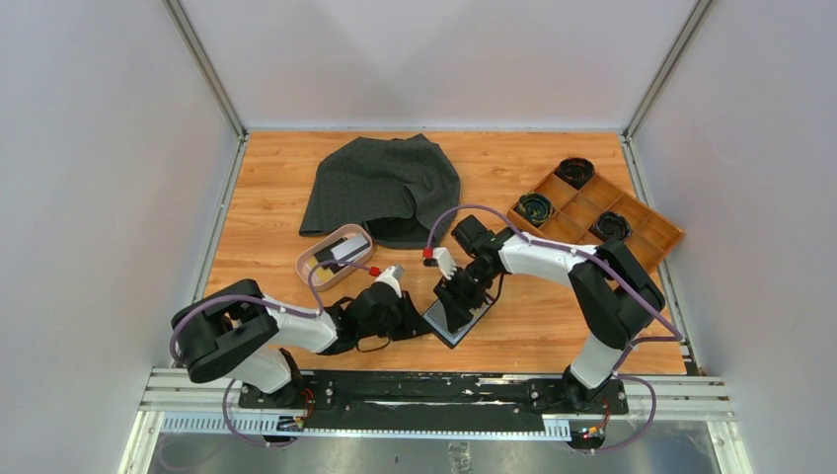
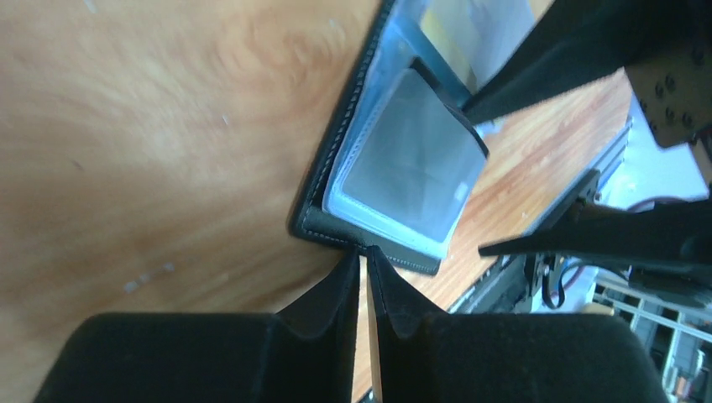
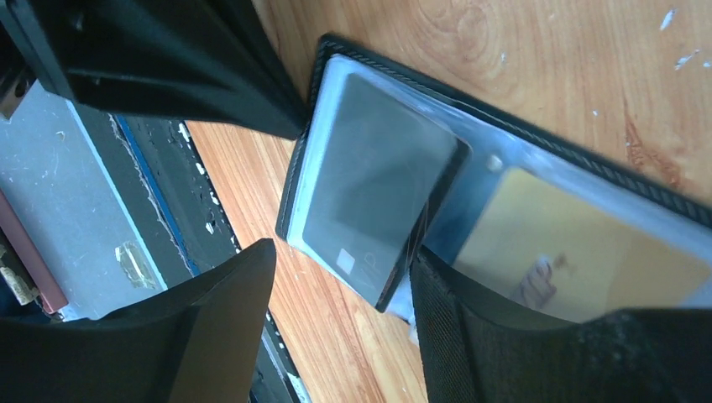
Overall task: Put the credit cards into the card holder
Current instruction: Insert the credit card into the card holder, then turn over the card holder at the center of the board.
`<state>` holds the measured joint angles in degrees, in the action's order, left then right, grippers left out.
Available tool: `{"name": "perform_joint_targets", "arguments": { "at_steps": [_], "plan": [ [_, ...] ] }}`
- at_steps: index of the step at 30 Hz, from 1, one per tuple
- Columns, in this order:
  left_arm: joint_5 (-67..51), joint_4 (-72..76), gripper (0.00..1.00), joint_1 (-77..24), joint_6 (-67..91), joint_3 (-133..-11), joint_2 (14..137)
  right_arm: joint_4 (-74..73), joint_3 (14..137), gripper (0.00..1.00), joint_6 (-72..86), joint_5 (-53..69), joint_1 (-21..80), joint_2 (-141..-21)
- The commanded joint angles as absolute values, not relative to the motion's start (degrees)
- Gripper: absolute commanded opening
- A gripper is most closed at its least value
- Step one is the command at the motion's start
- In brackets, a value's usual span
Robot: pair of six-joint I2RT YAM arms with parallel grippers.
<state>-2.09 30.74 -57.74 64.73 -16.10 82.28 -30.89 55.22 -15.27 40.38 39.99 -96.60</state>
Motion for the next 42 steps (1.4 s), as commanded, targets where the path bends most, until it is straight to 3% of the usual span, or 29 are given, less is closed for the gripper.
{"name": "perform_joint_targets", "arguments": {
  "at_steps": [1, 7, 14, 25, 29, 38, 42],
  "plan": [
    [-0.22, 28.74, 0.14, -52.96, 59.15, -17.84, 84.74, -33.13, 56.27, 0.65, -15.08, 40.34, 40.47, -95.88],
    [-3.27, 28.3, 0.14, -47.99, 55.56, -17.98, 84.09, -33.79, 57.26, 0.75, -16.0, 38.54, 37.81, -92.9],
    [-6.16, 26.72, 0.16, -43.23, 50.49, -18.46, 80.71, -35.57, 57.59, 0.77, -21.0, 40.59, 34.63, -87.59],
    [-8.54, 13.22, 0.23, -43.15, 40.22, -19.61, 56.32, -37.8, 54.59, 0.77, -42.67, 54.62, 31.04, -68.91],
    [-4.64, 5.71, 0.4, -43.15, 37.07, -20.83, 44.64, -45.65, 56.37, 0.78, -56.5, 58.29, 31.03, -67.42],
    [-0.78, 1.77, 0.97, -43.15, 39.89, -18.12, 28.73, -44.68, 54.19, 0.78, -66.93, 58.68, 31.16, -69.26],
    [-2.81, 4.31, 1.0, -43.15, 44.03, -15.15, 27.7, -42.85, 51.17, 0.79, -66.93, 56.5, 31.29, -70.15]
  ]
}}
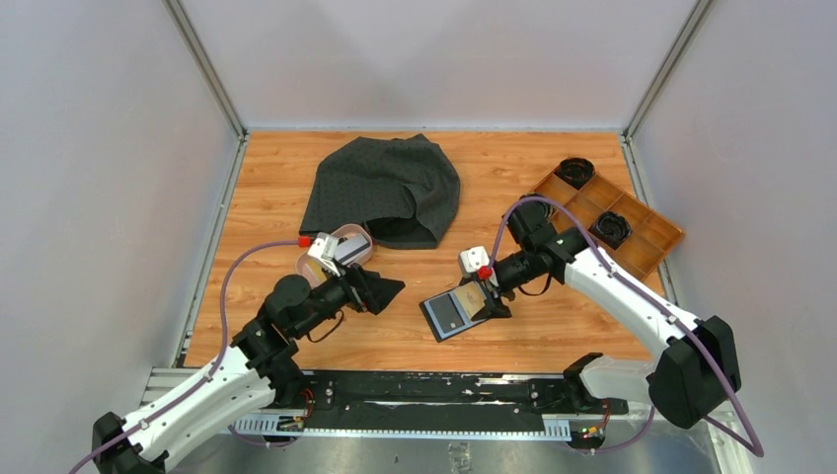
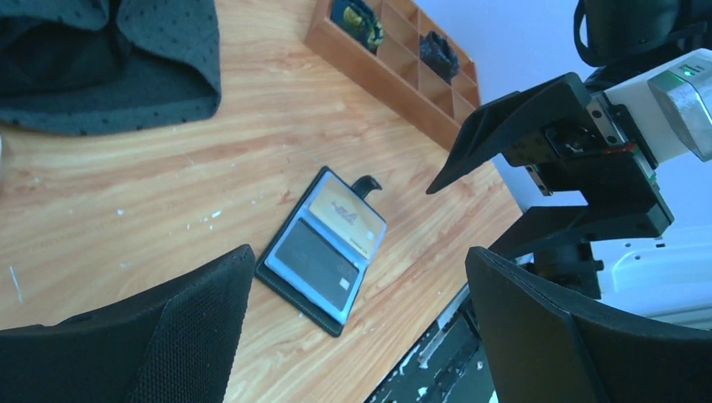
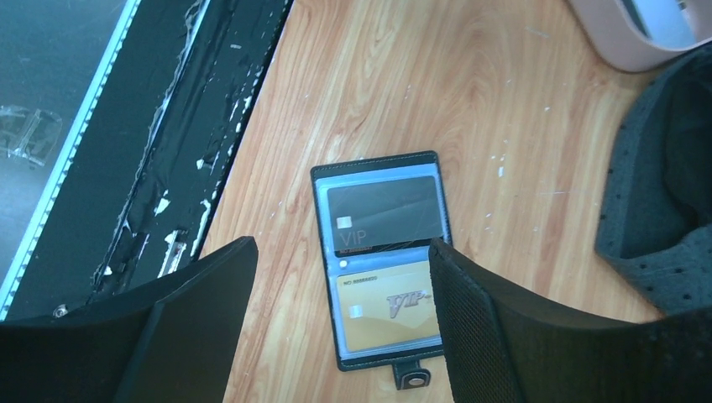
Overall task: Put the credit cards into the card holder
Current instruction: Turn over the card holder at the center of the board.
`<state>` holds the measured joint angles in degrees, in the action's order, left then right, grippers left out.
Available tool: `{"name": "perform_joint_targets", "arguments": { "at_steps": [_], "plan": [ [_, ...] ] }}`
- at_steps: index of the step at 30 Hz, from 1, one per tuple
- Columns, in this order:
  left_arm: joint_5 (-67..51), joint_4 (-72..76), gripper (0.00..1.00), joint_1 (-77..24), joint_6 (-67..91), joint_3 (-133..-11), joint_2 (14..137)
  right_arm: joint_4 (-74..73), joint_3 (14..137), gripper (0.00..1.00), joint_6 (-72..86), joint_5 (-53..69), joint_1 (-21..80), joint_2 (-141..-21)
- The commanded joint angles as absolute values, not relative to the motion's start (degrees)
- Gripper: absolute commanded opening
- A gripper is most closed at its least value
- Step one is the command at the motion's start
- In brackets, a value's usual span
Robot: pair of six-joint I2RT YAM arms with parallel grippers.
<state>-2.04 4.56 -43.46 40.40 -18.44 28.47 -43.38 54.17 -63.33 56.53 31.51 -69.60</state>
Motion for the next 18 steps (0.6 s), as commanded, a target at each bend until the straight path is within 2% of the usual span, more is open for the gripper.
{"name": "perform_joint_targets", "arguments": {
  "at_steps": [1, 7, 18],
  "plan": [
    [-3.3, 5.46, 1.0, -43.15, 45.37, -14.14, 27.73, -42.37, 50.59, 0.79, -66.51, 55.65, 31.28, -70.59],
    [-6.66, 13.58, 1.0, -43.15, 52.35, -9.11, 29.36, -41.92, 50.33, 0.78, -65.05, 49.55, 31.19, -74.68],
    [-8.64, 17.68, 0.98, -43.9, 55.58, -7.34, 34.79, -40.56, 49.49, 0.77, -64.23, 44.92, 30.8, -76.29]
  ]
}}
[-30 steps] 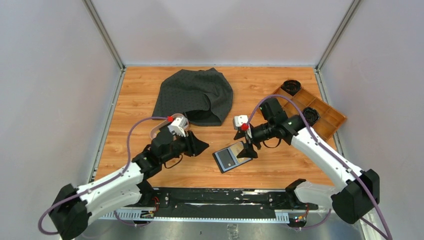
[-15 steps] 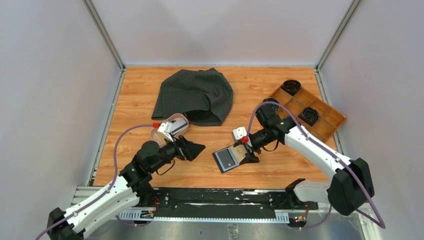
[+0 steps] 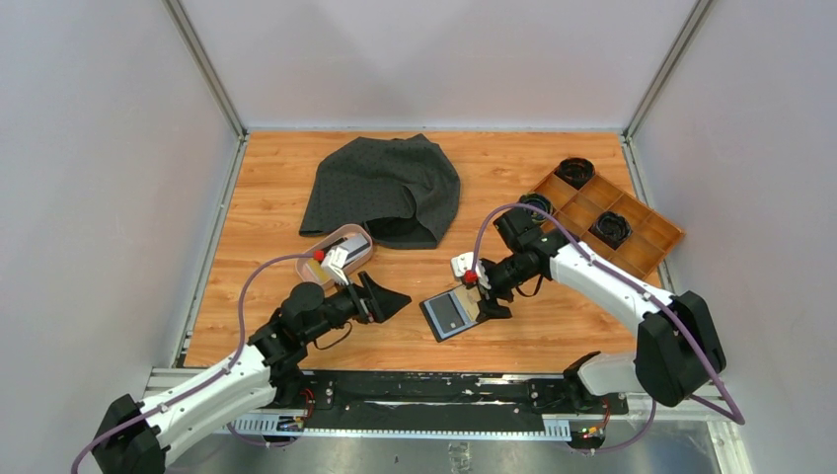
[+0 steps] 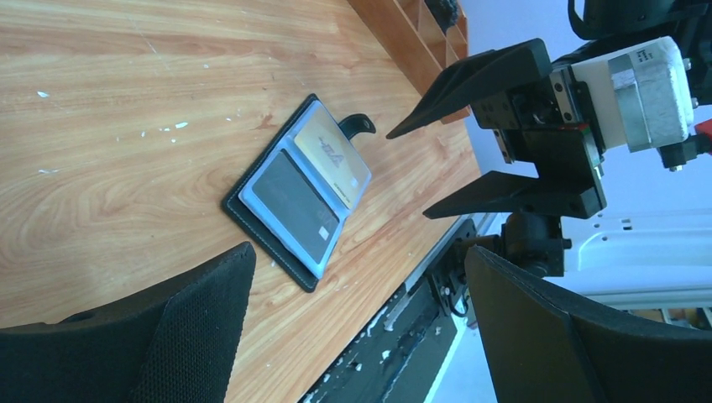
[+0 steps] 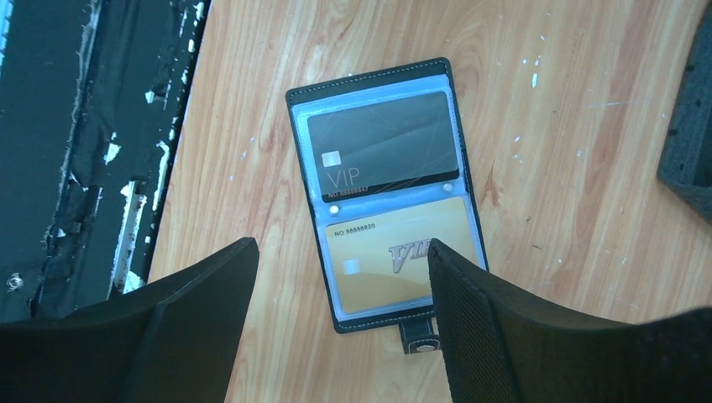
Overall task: Put the credit cards into the card holder
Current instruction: Turn over the card holder at the center of the board.
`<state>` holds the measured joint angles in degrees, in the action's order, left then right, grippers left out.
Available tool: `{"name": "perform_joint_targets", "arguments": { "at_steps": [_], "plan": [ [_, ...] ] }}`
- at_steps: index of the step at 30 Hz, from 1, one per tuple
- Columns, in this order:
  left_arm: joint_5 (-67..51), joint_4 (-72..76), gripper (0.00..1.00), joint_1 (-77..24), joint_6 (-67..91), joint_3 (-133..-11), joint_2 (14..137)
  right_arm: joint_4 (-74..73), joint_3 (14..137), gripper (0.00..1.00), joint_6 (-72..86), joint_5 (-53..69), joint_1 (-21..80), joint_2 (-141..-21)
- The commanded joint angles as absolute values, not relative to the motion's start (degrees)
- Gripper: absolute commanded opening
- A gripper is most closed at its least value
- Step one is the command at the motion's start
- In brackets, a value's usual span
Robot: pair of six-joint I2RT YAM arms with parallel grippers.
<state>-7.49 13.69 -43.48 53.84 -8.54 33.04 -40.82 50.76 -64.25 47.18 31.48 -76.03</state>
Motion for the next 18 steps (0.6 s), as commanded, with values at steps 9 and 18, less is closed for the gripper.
{"name": "perform_joint_targets", "arguments": {
  "at_steps": [9, 18],
  "plan": [
    [-5.95, 22.69, 0.97, -48.18, 56.03, -7.41, 40.99, -40.36, 49.14, 0.77, -64.16, 43.86, 30.69, -76.8],
    [-4.5, 24.93, 0.97, -50.49, 56.24, -8.0, 44.82, -40.43, 48.96, 0.77, -64.26, 44.03, 30.67, -76.99]
  ]
}}
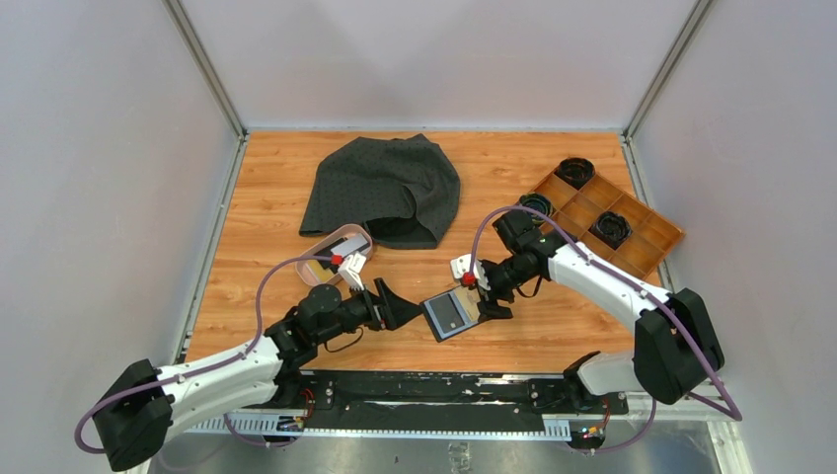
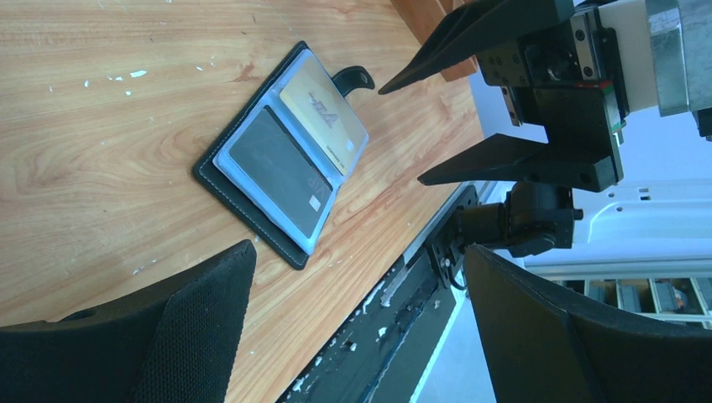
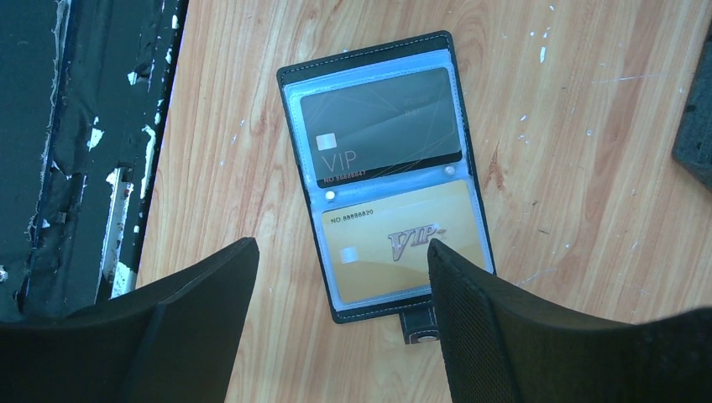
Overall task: Put the credit cards into the card holder
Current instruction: Turn over the card holder at the center of the board.
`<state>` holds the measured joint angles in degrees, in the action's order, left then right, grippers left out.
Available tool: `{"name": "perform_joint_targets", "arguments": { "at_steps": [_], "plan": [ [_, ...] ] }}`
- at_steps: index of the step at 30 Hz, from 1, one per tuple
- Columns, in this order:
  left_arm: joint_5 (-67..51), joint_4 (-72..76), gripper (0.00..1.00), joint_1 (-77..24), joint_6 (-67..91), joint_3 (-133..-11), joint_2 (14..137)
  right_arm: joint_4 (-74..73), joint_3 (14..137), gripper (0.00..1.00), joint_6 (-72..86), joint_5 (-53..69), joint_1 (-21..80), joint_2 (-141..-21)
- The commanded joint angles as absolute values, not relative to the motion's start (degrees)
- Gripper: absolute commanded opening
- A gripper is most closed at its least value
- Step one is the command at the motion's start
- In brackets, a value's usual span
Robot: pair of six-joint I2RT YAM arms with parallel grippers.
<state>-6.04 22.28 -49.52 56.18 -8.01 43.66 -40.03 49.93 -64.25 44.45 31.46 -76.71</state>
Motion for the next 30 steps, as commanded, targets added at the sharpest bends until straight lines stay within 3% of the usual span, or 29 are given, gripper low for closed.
{"name": "perform_joint_targets", "arguments": {
  "at_steps": [1, 30],
  "plan": [
    [-4.42, 25.14, 0.97, -50.67, 56.25, -8.0, 45.21, -40.39, 48.96, 0.77, -64.36, 44.01, 30.68, -76.99],
    [-2.57, 26.1, 0.96, -53.23, 56.95, -8.43, 46.44, -40.87, 48.87, 0.77, -64.53, 44.34, 30.6, -77.43]
  ]
}}
